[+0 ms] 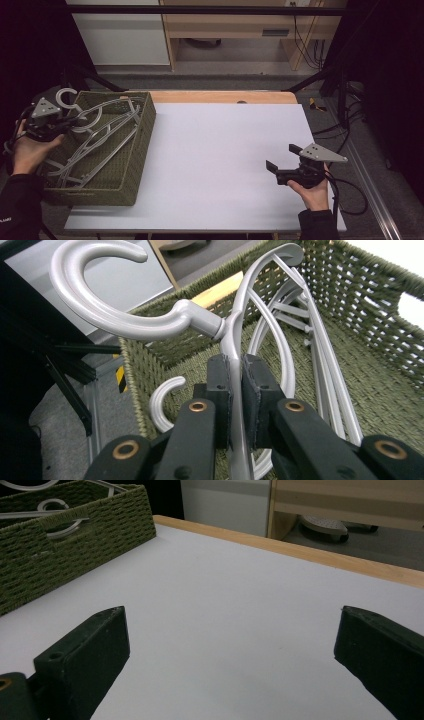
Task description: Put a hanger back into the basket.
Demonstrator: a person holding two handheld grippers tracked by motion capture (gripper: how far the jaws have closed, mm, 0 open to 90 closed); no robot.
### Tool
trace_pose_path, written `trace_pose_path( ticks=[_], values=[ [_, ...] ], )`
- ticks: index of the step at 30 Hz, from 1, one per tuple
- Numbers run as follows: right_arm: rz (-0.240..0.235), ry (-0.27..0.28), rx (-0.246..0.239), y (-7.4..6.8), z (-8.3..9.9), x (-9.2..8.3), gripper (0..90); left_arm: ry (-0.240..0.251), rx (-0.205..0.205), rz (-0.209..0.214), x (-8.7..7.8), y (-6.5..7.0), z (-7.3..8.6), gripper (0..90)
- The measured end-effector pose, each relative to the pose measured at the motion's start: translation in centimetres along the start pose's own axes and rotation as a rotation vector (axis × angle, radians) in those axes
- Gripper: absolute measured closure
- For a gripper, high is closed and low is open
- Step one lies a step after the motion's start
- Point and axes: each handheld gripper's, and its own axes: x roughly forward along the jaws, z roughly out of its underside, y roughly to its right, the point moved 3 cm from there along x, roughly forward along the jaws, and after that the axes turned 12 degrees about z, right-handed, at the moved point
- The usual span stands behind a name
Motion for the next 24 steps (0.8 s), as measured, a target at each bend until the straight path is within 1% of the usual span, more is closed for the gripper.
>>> trace_pose_path(
  ticks=[2, 3, 7, 8, 9, 10, 13, 14, 18, 19, 20, 21, 24],
  values=[
    [0.001, 0.002, -0.001, 0.0, 0.0, 0.0, 1.7, -0.002, -0.001, 0.005, 0.6, 0.2, 0.1, 82.9],
    [0.000, 0.003, -0.002, 0.0, 0.0, 0.0, 1.7, -0.009, 0.000, 0.002, 0.8, 0.3, 0.2, 82.9],
    [-0.001, 0.007, 0.002, 0.1, -0.1, -0.1, 1.7, 0.018, -0.062, 0.019, 1.0, 0.0, 1.1, 82.8],
    [-0.002, 0.008, 0.001, 0.1, -0.1, -0.1, 1.6, 0.009, -0.071, 0.017, 1.1, 0.0, 1.2, 82.8],
    [-0.002, 0.007, 0.002, 0.0, -0.1, -0.1, 1.6, 0.012, -0.083, 0.010, 1.4, 0.0, 1.4, 82.7],
    [-0.002, 0.008, 0.000, 0.0, -0.1, -0.1, 1.7, 0.002, -0.085, 0.004, 1.5, -0.1, 1.6, 82.6],
    [-0.004, 0.007, -0.001, 0.0, -0.1, -0.1, 1.7, -0.001, -0.137, 0.009, 2.0, -0.3, 2.4, 82.3],
    [-0.005, 0.007, 0.000, 0.0, -0.1, -0.1, 1.7, -0.003, -0.148, 0.011, 2.2, -0.3, 2.7, 82.3],
    [-0.005, 0.008, 0.003, 0.0, -0.1, -0.2, 1.6, -0.031, -0.162, -0.003, 2.7, -0.3, 3.1, 81.9],
    [-0.004, 0.009, 0.001, 0.0, -0.1, -0.2, 1.6, -0.036, -0.178, -0.004, 2.8, -0.4, 3.2, 81.7],
    [-0.005, 0.010, 0.001, 0.0, -0.1, -0.2, 1.7, -0.045, -0.184, -0.005, 2.9, -0.4, 3.3, 81.5],
    [-0.006, 0.011, 0.002, 0.0, -0.1, -0.2, 1.7, -0.061, -0.183, -0.011, 3.1, -0.4, 3.4, 81.4],
    [-0.006, 0.015, 0.003, 0.1, -0.2, -0.3, 1.7, -0.111, -0.210, -0.019, 3.6, -0.4, 3.8, 80.8]
  ],
)
